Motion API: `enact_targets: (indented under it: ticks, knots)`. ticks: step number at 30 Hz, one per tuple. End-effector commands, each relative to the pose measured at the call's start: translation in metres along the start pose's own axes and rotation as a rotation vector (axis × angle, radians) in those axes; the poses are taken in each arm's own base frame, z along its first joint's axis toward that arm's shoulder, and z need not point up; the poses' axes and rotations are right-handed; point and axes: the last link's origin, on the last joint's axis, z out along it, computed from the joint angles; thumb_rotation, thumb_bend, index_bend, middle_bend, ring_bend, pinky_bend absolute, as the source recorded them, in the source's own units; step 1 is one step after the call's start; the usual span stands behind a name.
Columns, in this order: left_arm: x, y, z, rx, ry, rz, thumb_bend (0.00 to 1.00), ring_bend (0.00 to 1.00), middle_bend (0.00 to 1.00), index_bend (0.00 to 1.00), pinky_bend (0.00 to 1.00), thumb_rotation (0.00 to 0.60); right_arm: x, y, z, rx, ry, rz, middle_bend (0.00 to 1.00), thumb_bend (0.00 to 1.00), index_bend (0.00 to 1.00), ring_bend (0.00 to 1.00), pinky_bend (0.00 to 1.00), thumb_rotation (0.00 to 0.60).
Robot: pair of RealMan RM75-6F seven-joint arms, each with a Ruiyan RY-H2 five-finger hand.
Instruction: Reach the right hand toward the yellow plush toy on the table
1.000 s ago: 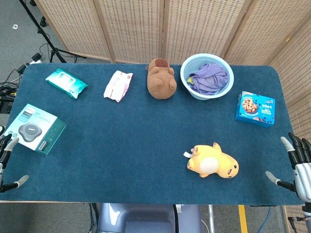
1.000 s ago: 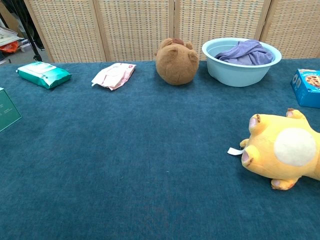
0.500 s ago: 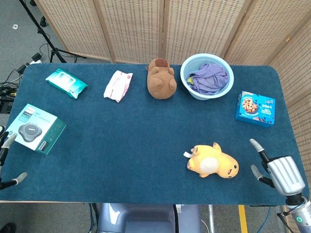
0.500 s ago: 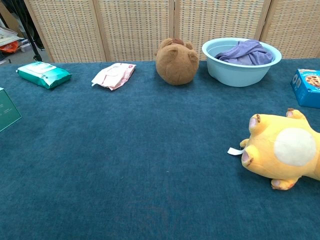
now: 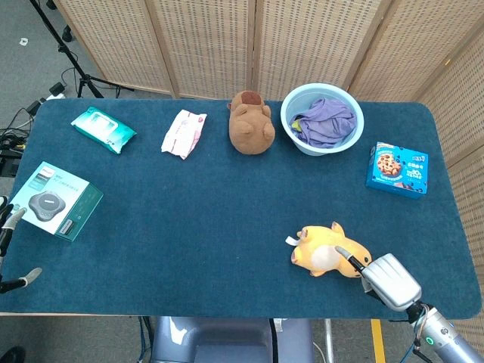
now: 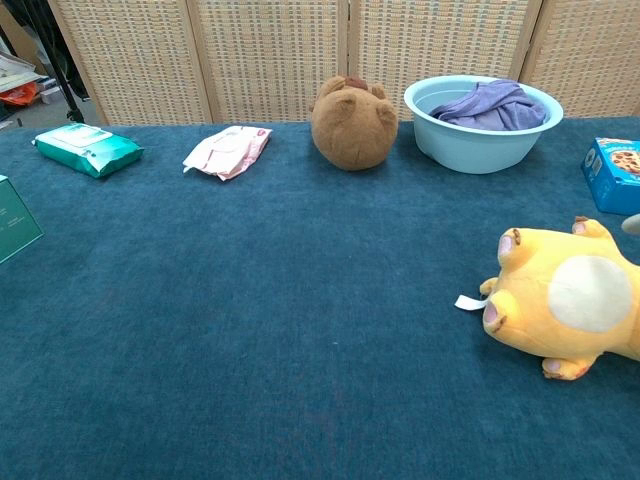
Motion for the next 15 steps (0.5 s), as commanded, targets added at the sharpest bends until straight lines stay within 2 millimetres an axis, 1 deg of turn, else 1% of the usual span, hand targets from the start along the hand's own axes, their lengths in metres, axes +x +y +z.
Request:
enact_targets:
  ticks: [1,4,8,15]
  knots:
    - [-0.001,0.000,0.000,0.001,-0.001,0.002,0.00,0.00,0.00,0.00,0.00,0.600,-0.001,-0.012,0.010,0.022,-0.036,-0.039,1.00,1.00,0.05,1.00,1.00,0.600]
    - [-0.002,0.000,0.000,0.000,-0.007,0.005,0.00,0.00,0.00,0.00,0.00,0.600,-0.006,-0.017,0.016,0.029,-0.071,-0.053,1.00,1.00,0.05,1.00,1.00,0.600]
    - [-0.002,0.000,0.001,0.008,-0.010,0.001,0.00,0.00,0.00,0.00,0.00,0.600,-0.009,-0.019,0.025,0.018,-0.100,-0.066,1.00,1.00,0.06,1.00,1.00,0.600]
    - [0.001,-0.004,0.000,0.016,-0.004,-0.012,0.00,0.00,0.00,0.00,0.00,0.600,-0.013,-0.014,0.027,-0.017,-0.128,-0.064,1.00,1.00,0.07,1.00,1.00,0.600]
